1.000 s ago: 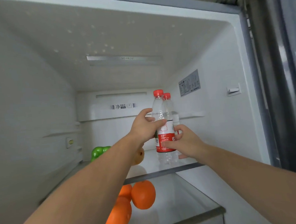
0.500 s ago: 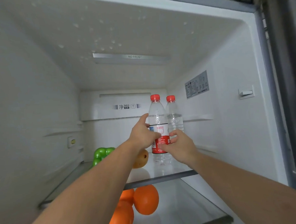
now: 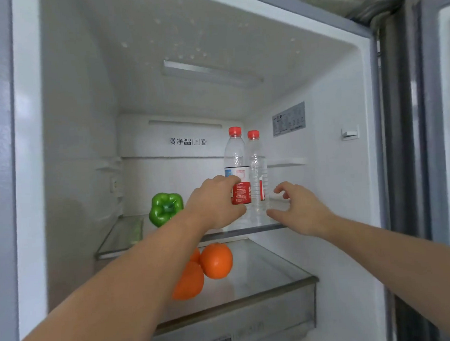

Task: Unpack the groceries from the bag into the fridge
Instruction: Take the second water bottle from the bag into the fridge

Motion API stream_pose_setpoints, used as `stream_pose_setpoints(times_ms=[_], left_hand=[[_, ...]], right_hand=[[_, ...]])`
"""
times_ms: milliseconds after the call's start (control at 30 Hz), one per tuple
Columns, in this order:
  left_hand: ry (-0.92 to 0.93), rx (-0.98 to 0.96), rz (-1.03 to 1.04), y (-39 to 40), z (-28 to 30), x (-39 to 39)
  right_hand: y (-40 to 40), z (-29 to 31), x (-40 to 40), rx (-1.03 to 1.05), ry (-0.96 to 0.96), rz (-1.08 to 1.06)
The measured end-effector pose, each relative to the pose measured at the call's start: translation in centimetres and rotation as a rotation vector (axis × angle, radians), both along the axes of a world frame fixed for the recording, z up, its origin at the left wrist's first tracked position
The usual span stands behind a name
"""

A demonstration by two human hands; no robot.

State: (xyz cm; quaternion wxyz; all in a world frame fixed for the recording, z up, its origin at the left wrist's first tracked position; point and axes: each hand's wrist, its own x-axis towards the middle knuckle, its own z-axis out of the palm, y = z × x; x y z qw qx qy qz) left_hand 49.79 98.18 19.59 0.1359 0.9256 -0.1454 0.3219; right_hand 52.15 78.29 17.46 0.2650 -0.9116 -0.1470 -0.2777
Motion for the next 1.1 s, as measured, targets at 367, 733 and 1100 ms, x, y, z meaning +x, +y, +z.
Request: stream_pose_setpoints(times_ms=[367, 733, 1100], left_hand=[[0.025, 0.134, -0.108, -3.1, -4.2, -8.2], [0.245, -0.140, -0.336, -13.4, -10.5, -20.8], [0.215, 0.096, -0.618, -28.8, -13.7, -27.1]], right_hand=[[-3.0, -2.7, -10.5, -0.103, 0.030, -0.041], [-13.6, -9.8, -26.9, 0.162, 0.184, -0.029], [-27.6, -12.5, -40.8, 0.117, 0.190, -0.498]])
